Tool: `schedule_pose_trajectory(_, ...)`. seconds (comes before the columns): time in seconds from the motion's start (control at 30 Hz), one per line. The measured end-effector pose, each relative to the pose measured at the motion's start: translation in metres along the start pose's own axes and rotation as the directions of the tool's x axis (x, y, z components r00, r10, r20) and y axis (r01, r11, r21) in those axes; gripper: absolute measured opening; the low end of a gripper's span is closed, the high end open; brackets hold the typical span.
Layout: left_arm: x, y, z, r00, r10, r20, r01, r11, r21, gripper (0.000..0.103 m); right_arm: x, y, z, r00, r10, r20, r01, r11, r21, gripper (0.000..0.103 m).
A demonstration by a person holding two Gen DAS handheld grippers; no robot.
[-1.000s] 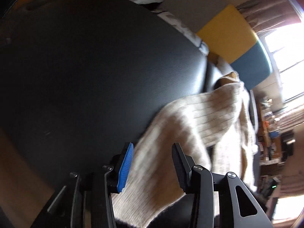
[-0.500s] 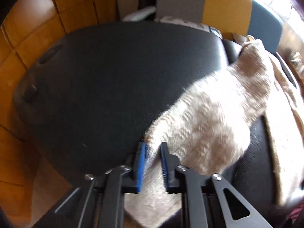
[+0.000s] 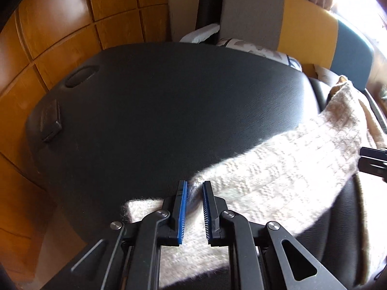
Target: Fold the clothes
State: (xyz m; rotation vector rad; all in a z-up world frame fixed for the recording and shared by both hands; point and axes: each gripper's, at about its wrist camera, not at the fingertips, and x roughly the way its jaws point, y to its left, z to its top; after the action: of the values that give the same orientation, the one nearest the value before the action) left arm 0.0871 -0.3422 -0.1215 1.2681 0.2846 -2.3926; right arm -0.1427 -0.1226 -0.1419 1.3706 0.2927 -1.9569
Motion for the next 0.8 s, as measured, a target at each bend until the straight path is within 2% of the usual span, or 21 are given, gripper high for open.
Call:
schedule_pose_trajectory(0.07, 0.013, -0.017, 0.007, 1.0, 0.001, -0.01, -0.001, 1.0, -0.014, 0.013, 0.006, -0.002, 0.003, 0.999, 0.035, 0.018, -0.035, 0.999, 0.032, 0.047)
schedule_pose_trajectory(0.2, 0.021, -0.019, 0.011, 1.0, 0.029, -0.001, -0.029, 1.0, -0.008, 0.013, 0.002, -0.011, 0.004, 0.993, 0.116, 0.034, -0.119, 0.987, 0.112, 0.047)
schedule_pose_trajectory(0.3, 0.032, -0.013, 0.023, 0.999, 0.051, -0.013, -0.052, 0.998, -0.021, 0.016, -0.033, -0.026, -0.007, 0.982, 0.139, 0.125, -0.156, 0.977, 0.143, 0.047)
schedule_pose_trajectory(0.4, 0.021, -0.004, 0.035, 0.998, 0.056, -0.011, -0.056, 0.996, -0.071, 0.016, -0.08, -0.051, -0.031, 0.977, 0.082, 0.199, -0.114, 0.981, 0.157, 0.047)
schedule_pose_trajectory(0.47, -0.005, -0.002, 0.039, 0.998, 0.028, 0.064, -0.02, 0.993, -0.116, 0.016, -0.101, -0.072, -0.05, 0.98, -0.004, 0.198, -0.032, 0.984, 0.177, 0.047)
schedule_pose_trajectory(0.53, -0.036, -0.005, 0.035, 0.988, -0.076, 0.133, 0.097, 0.983, -0.159, 0.016, -0.116, -0.093, -0.07, 0.981, -0.091, 0.174, 0.053, 0.977, 0.207, 0.047)
schedule_pose_trajectory(0.57, -0.045, -0.014, 0.03, 0.976, -0.168, 0.135, 0.189, 0.969, -0.161, 0.017, -0.123, -0.107, -0.081, 0.98, -0.125, 0.156, 0.088, 0.97, 0.228, 0.047)
schedule_pose_trajectory(0.6, -0.054, -0.023, 0.025, 0.956, -0.261, 0.135, 0.281, 0.946, -0.162, 0.02, -0.129, -0.121, -0.093, 0.978, -0.159, 0.136, 0.121, 0.961, 0.249, 0.047)
schedule_pose_trajectory(0.63, -0.063, -0.032, 0.02, 0.926, -0.352, 0.135, 0.371, 0.914, -0.163, 0.021, -0.134, -0.133, -0.106, 0.977, -0.176, 0.119, 0.139, 0.952, 0.271, 0.047)
schedule_pose_trajectory(0.7, -0.068, -0.073, -0.003, 0.887, -0.457, 0.06, 0.461, 0.881, -0.102, 0.024, -0.143, -0.156, -0.132, 0.975, -0.208, 0.085, 0.172, 0.933, 0.315, 0.047)
schedule_pose_trajectory(0.77, -0.073, -0.114, -0.026, 0.835, -0.549, -0.024, 0.548, 0.835, -0.046, 0.024, -0.149, -0.168, -0.156, 0.974, -0.22, 0.06, 0.186, 0.918, 0.35, 0.047)
schedule_pose_trajectory(0.8, -0.072, -0.137, -0.037, 0.82, -0.568, -0.07, 0.568, 0.823, -0.02, 0.024, -0.151, -0.171, -0.168, 0.973, -0.223, 0.053, 0.19, 0.914, 0.359, 0.047)
